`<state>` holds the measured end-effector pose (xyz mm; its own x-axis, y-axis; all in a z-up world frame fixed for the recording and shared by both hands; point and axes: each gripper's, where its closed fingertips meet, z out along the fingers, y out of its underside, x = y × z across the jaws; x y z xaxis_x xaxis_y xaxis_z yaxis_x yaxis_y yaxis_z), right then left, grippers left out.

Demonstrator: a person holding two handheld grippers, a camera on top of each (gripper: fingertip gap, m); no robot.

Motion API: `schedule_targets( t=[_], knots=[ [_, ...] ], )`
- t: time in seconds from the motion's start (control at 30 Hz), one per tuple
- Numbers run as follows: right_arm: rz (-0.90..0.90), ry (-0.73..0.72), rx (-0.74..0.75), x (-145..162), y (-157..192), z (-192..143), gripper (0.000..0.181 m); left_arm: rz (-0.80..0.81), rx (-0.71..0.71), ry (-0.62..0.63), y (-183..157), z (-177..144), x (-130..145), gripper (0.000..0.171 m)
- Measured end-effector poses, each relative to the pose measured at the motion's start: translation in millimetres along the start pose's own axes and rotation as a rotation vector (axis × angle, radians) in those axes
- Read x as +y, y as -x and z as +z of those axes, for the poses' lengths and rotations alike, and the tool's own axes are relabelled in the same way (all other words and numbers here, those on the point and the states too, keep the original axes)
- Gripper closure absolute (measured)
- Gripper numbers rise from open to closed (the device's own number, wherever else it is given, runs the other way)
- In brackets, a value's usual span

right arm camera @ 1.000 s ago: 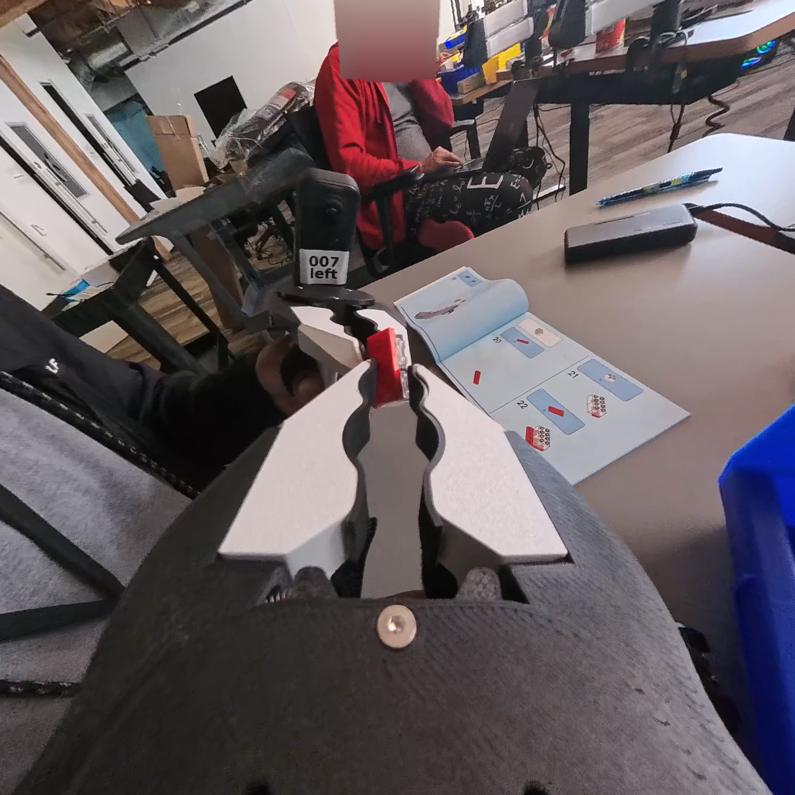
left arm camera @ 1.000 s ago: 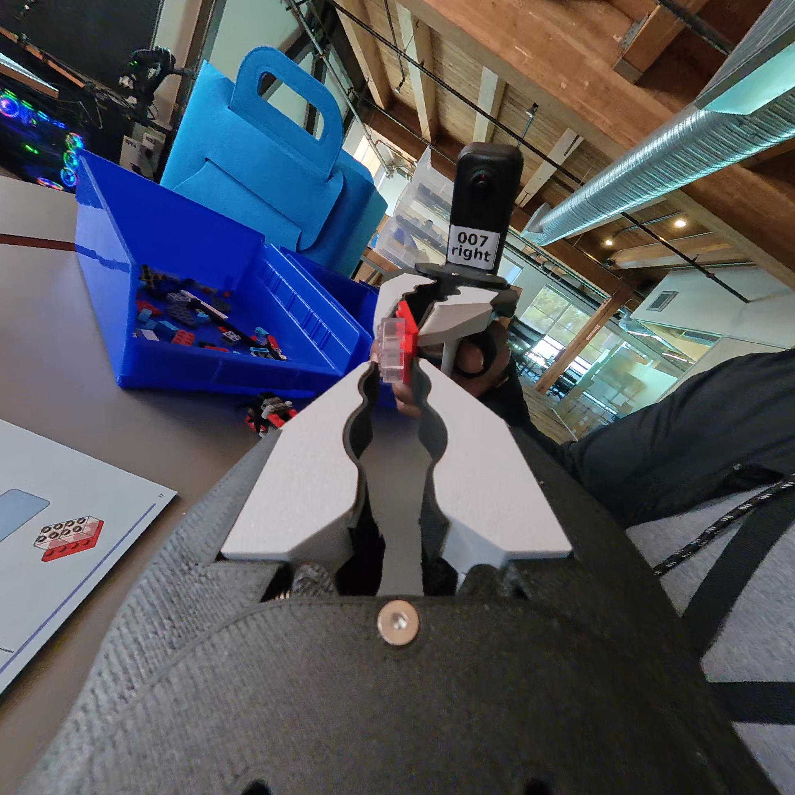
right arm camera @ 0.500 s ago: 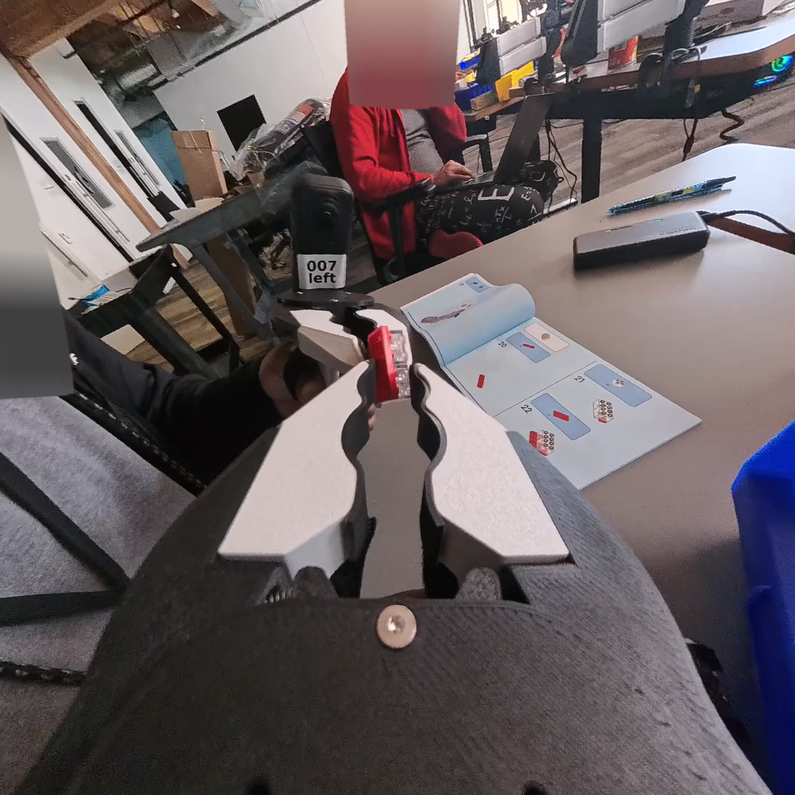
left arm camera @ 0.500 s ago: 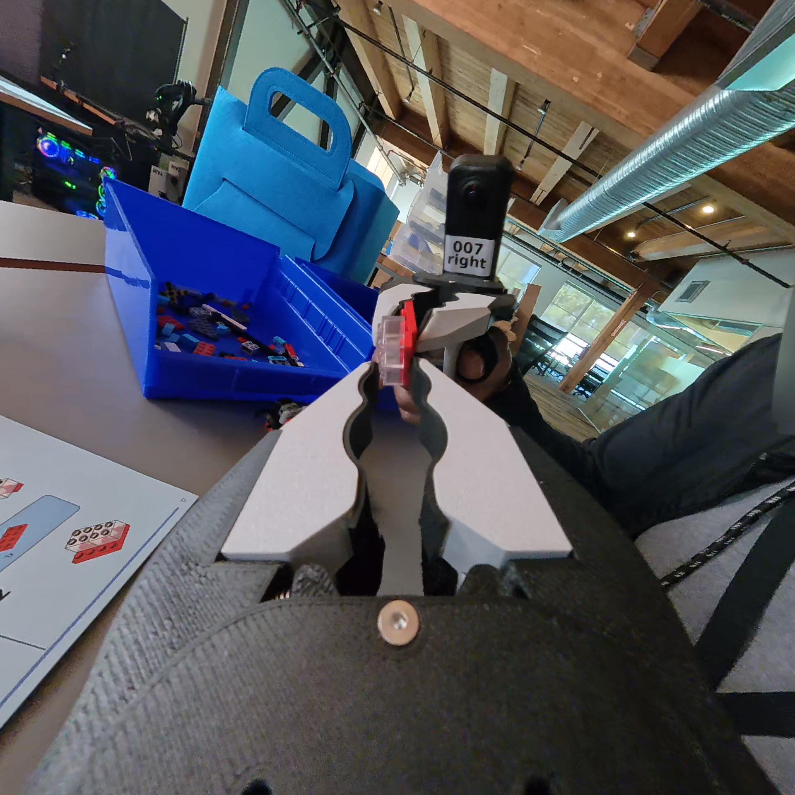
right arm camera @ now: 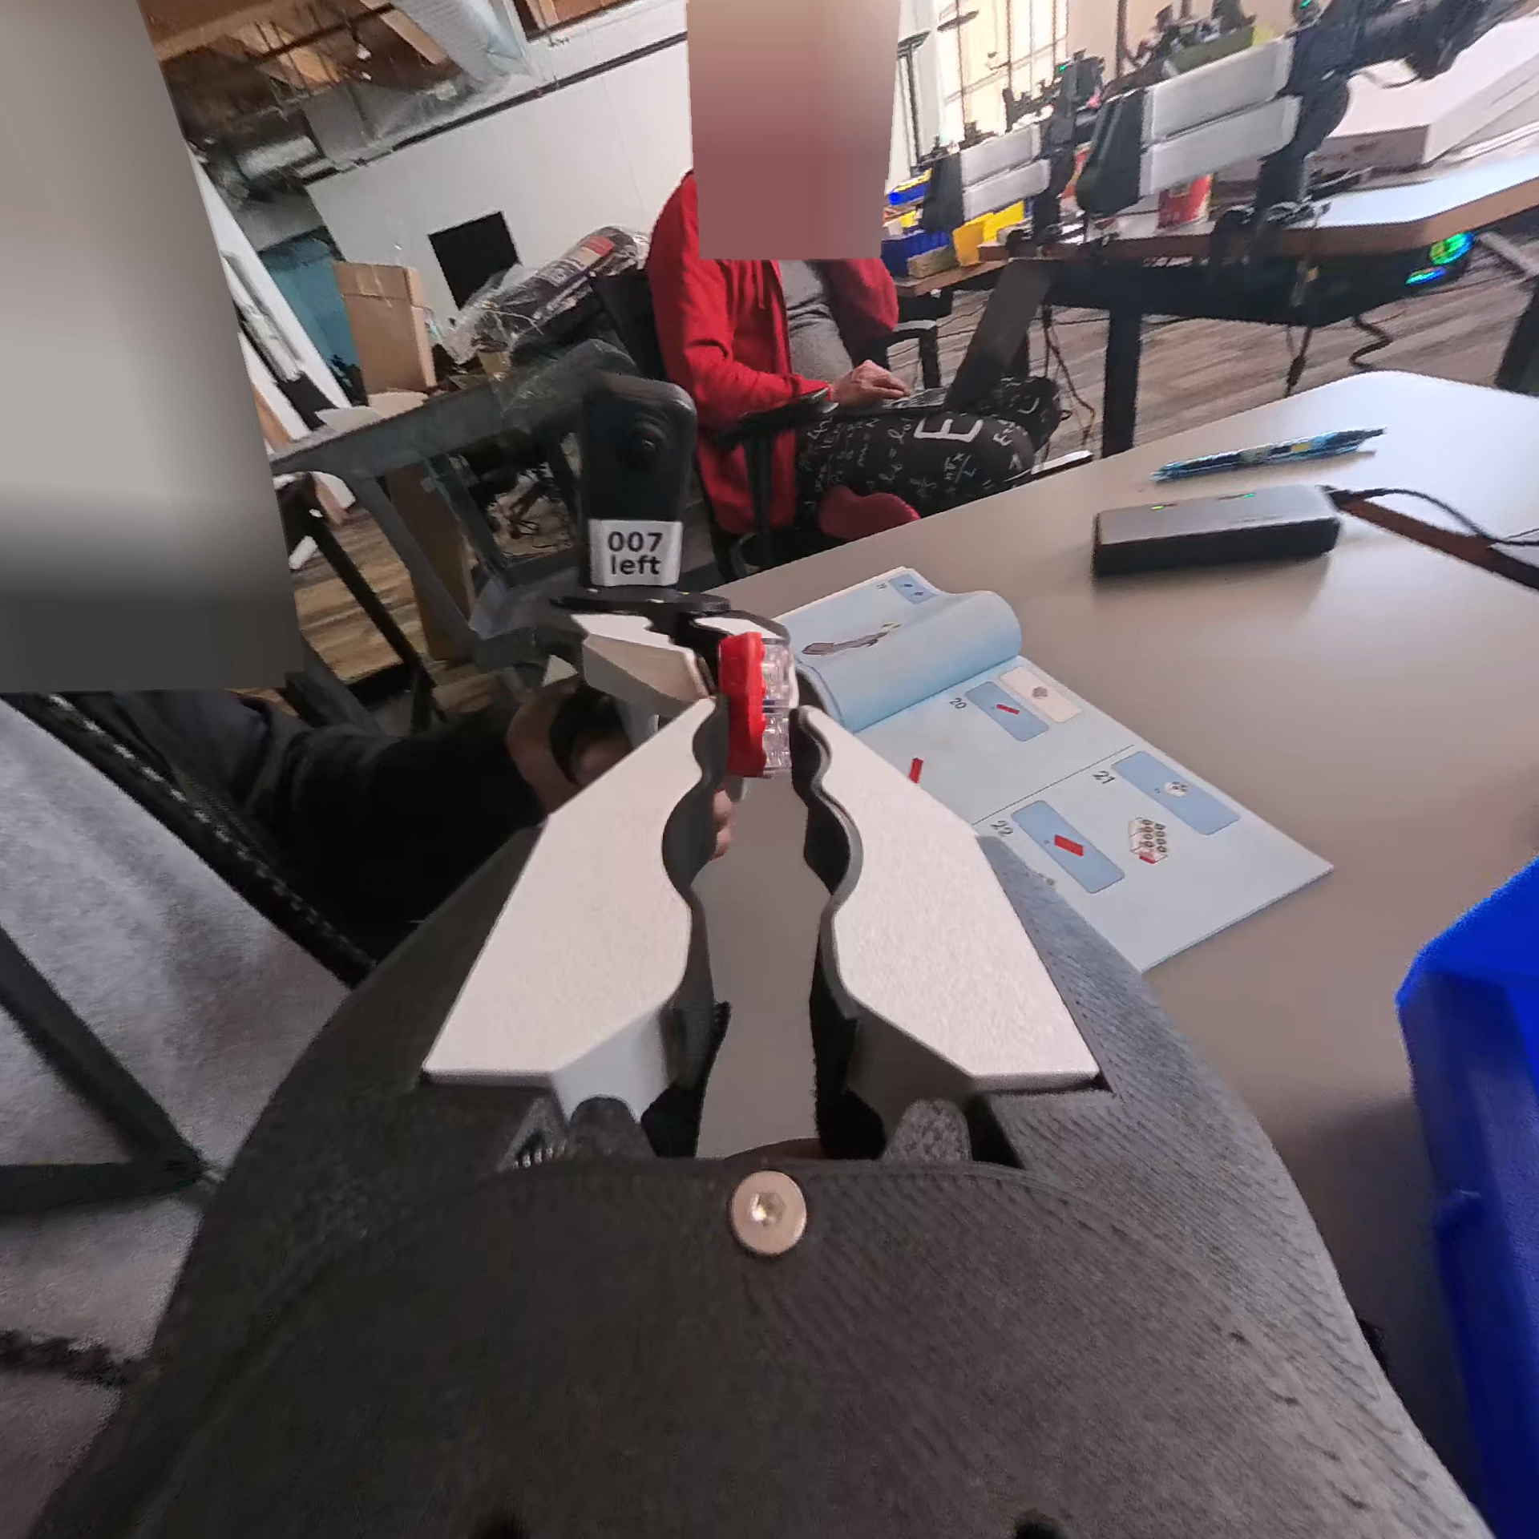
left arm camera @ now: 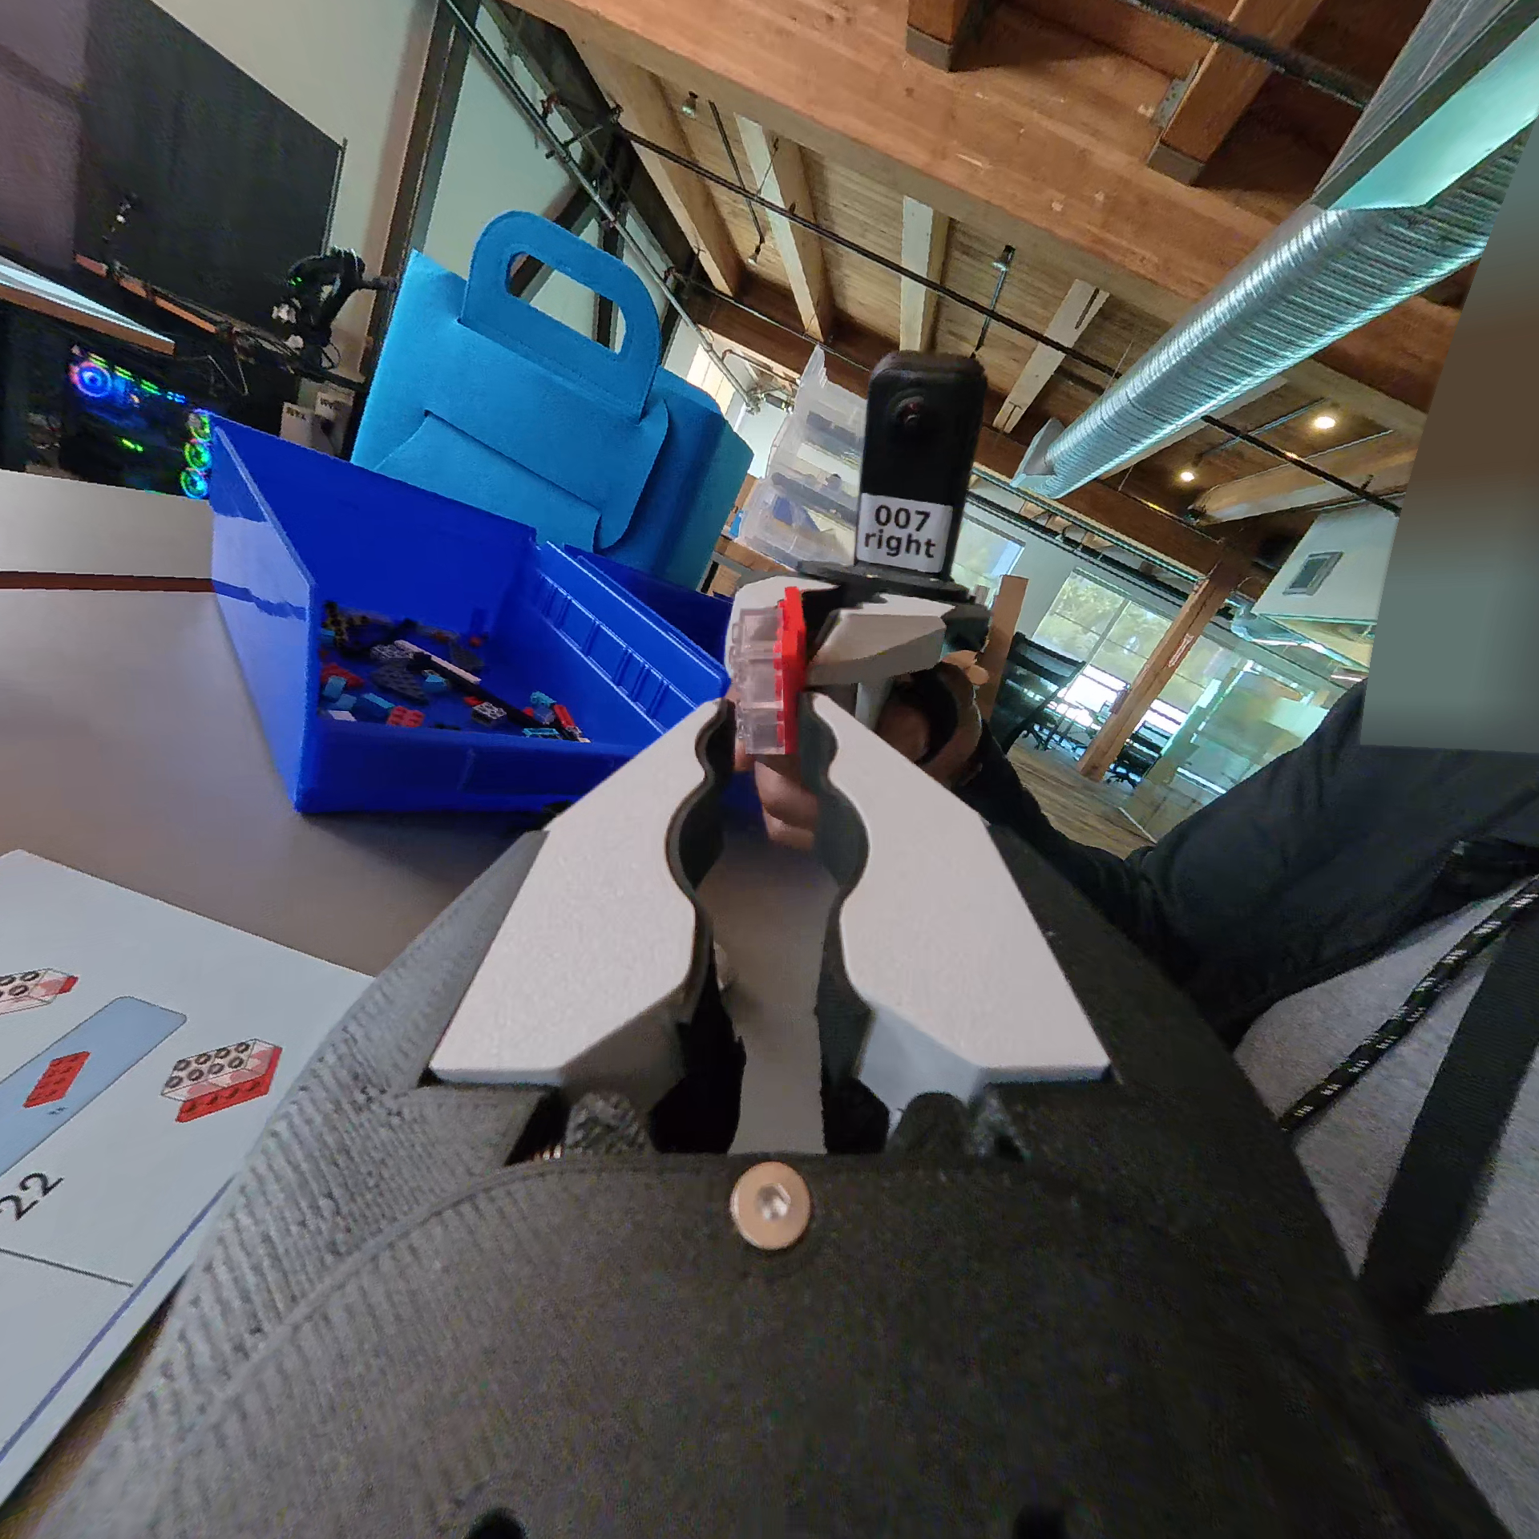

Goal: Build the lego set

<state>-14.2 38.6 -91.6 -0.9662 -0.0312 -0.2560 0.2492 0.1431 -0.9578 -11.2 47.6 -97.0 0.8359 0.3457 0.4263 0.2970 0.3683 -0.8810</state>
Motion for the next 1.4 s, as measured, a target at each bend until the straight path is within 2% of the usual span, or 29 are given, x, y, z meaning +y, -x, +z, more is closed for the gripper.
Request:
schedule_targets(
  t=[0.13,0.47,0.87,1.4],
  knots=[
    [-0.043,-0.007,0.025,-0.7,0.4,0.5,0.167,0.024,-0.012,-0.003,0.1,-0.3,-0.6,0.157],
    [-0.022,-0.024,0.035,2.6,-1.5,2.6,0.168,0.050,-0.040,0.010,3.0,-1.8,2.1,0.157],
    [-0.025,-0.033,0.034,2.5,-0.7,4.3,0.167,-0.065,-0.006,-0.044,4.1,-3.8,-1.8,0.157],
    [-0.044,0.013,0.101,8.7,-10.5,9.0,0.168,-0.246,-0.056,-0.070,16.5,-6.5,2.8,0.156]
  ],
)
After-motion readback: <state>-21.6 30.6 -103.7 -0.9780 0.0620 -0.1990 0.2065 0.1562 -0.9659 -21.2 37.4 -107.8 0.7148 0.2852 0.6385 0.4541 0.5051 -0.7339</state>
